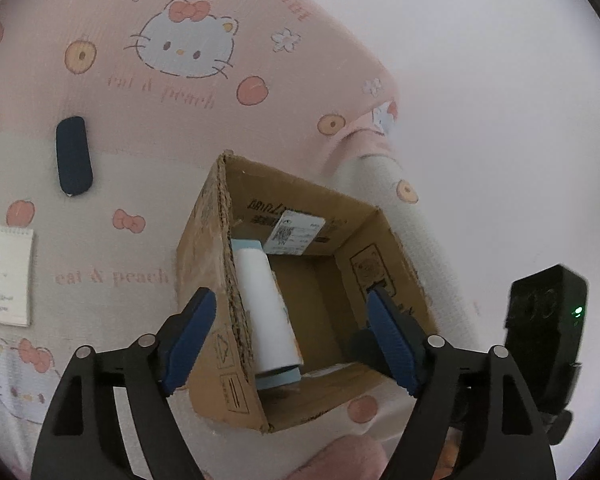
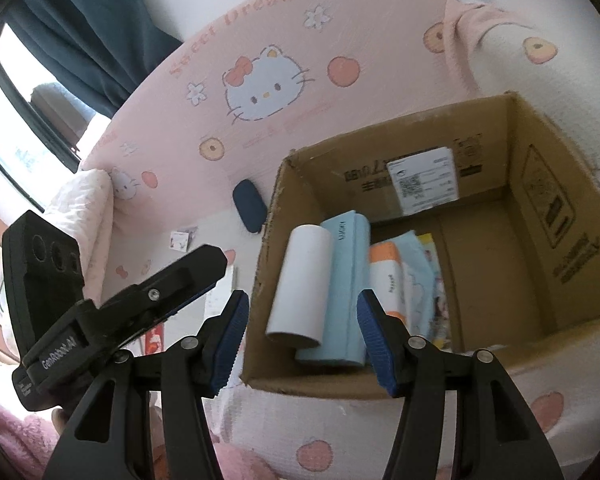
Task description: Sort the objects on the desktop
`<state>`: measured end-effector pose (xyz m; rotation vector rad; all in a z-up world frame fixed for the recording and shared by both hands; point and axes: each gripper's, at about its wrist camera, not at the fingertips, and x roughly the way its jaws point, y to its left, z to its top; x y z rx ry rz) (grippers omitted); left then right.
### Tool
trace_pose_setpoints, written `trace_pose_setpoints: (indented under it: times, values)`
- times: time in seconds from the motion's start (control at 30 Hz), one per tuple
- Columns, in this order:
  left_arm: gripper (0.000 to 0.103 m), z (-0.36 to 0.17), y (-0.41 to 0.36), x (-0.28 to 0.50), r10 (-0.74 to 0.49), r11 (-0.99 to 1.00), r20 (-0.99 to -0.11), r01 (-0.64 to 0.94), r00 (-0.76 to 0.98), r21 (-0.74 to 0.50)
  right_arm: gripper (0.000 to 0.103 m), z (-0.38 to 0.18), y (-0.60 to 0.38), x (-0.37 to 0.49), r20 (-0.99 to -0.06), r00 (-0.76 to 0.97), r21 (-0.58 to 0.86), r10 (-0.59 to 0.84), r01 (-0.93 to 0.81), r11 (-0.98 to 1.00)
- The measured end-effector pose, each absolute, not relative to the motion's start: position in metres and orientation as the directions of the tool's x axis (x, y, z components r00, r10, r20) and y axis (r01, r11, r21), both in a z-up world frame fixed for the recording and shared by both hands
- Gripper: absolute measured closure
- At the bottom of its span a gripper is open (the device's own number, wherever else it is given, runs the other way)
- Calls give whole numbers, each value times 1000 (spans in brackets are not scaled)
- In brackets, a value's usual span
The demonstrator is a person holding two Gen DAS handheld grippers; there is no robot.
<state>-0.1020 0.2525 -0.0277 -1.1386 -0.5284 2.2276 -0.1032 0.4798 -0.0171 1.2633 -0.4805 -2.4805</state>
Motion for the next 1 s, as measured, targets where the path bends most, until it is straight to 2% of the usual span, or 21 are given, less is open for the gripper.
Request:
trace_pose_setpoints:
  times: [0.2, 0.43, 0.5, 0.57, 0.6, 1.0]
  values:
    - [22, -21, 266, -91, 564, -826, -671, -348, -481, -444, 49, -13, 494, -93, -760, -560, 335, -329, 96, -937]
    - [22, -14, 284, -82, 504, -854, -716, -400, -482, -332, 48, -13, 520, -88, -782, -554, 322, -285, 32, -946]
    - [22, -12, 291, -79, 483, -862, -723, -415, -494, -292, 44, -13, 525, -87, -788, -552, 314, -272, 19, -949]
    - [22, -11, 297, -77, 469, -865, -726, -428, -503, -262, 31, -12, 529, -85, -791, -553, 305, -261, 13, -952]
    - [22, -10, 300, -75, 463, -866, -727, -434, -508, -248, 29, -12, 530, -84, -791, -556, 298, -254, 12, -955]
    - [22, -14, 320, -72, 444, -864, -746, -458, -497, -209, 23, -8, 536, -74, -792, -568, 266, -223, 7, -964]
